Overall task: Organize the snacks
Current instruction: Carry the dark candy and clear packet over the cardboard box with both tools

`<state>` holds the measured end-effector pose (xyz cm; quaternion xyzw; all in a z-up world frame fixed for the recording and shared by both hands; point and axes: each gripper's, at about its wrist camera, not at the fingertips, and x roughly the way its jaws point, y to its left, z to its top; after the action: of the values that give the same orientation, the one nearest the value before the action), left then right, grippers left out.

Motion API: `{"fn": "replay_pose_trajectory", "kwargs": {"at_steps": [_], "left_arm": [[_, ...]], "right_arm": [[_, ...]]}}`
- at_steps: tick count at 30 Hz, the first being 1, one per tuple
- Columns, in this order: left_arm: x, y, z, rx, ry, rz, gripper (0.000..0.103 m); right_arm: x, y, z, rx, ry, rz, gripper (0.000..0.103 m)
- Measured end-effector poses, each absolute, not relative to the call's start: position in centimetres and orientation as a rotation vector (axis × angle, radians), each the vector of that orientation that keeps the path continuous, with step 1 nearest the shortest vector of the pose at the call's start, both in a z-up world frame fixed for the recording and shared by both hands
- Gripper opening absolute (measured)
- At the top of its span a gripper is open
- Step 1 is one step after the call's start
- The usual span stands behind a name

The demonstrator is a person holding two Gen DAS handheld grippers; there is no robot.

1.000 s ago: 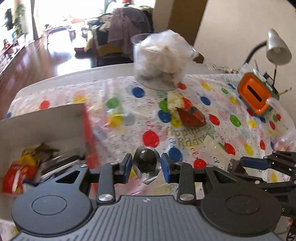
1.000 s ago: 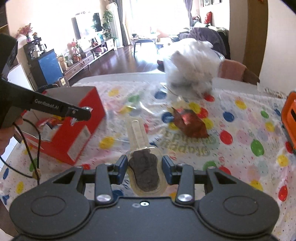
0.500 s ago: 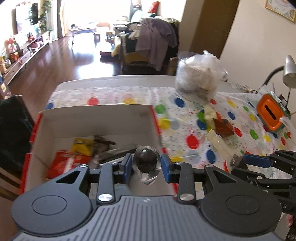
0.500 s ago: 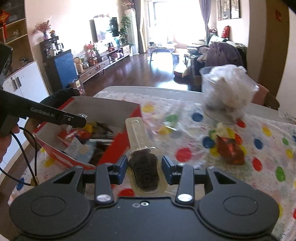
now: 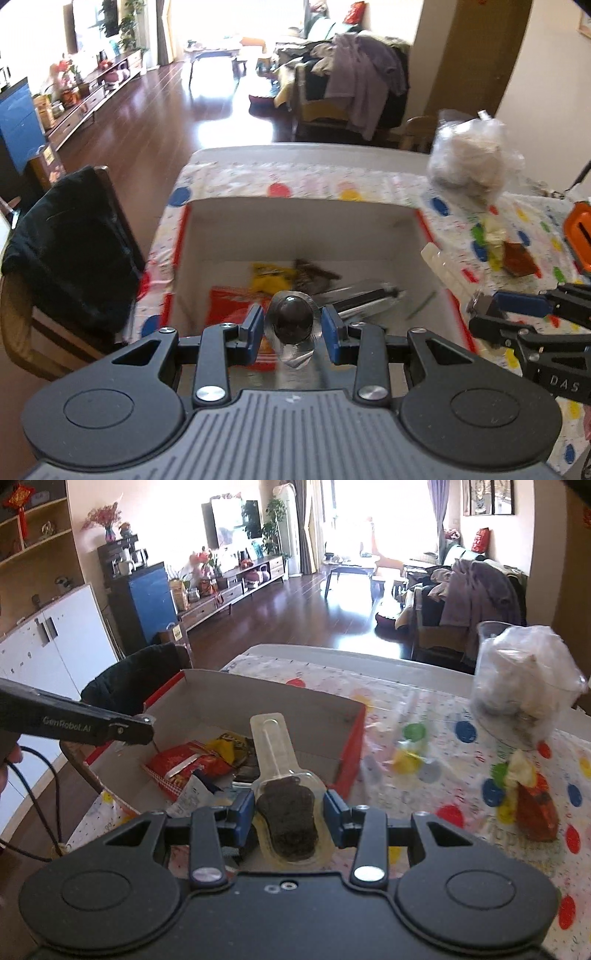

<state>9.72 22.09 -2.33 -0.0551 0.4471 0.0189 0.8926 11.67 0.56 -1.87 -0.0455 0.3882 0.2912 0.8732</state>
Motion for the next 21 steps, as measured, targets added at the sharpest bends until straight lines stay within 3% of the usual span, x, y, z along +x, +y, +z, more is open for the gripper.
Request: {"fn": "replay_pose_trajectory", "kwargs": {"at_steps": [21], "left_arm": [[13.5,23.9,-8.4,0.053,1.07,-0.005,0.033]], "right_arm": [[15.6,9.6,-7.1,-0.224,0.969,0.636,0.04]]}}
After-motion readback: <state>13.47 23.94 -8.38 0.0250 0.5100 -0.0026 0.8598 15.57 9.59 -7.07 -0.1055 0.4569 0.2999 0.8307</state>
